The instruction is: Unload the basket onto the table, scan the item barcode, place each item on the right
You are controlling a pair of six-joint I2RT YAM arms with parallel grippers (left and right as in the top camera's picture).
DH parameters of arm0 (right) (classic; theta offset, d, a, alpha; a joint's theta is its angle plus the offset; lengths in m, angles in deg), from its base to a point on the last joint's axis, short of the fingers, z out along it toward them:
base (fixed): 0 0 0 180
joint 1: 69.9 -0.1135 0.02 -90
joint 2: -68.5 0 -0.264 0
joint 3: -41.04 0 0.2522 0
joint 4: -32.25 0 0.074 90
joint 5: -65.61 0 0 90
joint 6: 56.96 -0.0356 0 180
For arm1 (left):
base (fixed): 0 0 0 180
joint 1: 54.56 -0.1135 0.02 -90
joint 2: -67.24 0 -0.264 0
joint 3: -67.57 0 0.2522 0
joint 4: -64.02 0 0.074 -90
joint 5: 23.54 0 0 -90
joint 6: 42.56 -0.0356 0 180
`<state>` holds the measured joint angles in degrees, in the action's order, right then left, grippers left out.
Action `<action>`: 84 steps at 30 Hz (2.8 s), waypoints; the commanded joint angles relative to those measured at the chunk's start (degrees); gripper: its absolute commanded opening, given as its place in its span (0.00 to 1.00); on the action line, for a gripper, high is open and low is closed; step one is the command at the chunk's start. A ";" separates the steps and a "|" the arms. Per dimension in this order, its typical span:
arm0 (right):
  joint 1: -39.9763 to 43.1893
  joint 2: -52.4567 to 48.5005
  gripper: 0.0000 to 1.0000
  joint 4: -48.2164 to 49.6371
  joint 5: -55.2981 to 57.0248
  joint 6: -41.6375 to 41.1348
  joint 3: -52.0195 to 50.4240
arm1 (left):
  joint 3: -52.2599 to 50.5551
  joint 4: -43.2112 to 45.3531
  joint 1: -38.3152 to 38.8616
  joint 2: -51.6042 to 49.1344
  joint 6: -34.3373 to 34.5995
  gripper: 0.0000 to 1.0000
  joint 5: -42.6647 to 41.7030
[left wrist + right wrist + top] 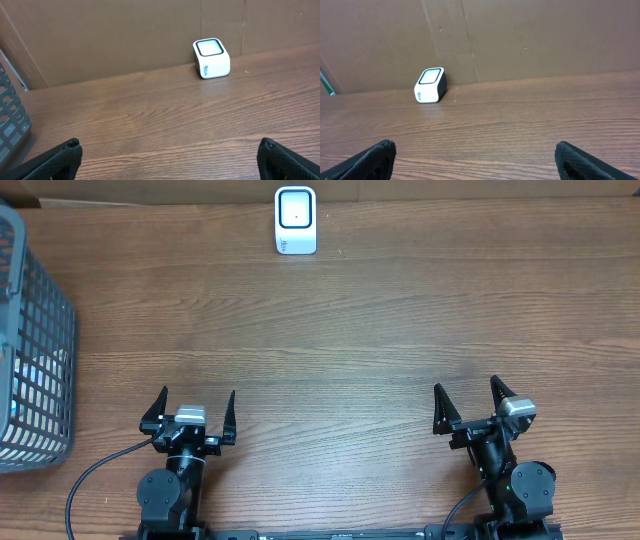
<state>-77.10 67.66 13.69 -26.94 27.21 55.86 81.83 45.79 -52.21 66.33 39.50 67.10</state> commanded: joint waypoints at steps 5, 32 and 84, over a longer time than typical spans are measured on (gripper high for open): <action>0.15 0.68 1.00 0.11 0.37 -0.13 -0.59 | -0.22 0.04 -0.46 0.66 -1.25 0.99 -0.46; 0.15 0.68 1.00 0.11 0.37 -0.13 -0.59 | -0.22 0.04 -0.46 0.66 -1.25 1.00 -0.46; 0.15 0.68 1.00 0.11 0.37 -0.13 -0.59 | 35.54 -16.11 -0.48 -28.13 3.39 1.00 -7.13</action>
<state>-77.10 67.66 13.67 -26.91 27.23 55.86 108.43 32.67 -52.21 45.72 40.90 62.60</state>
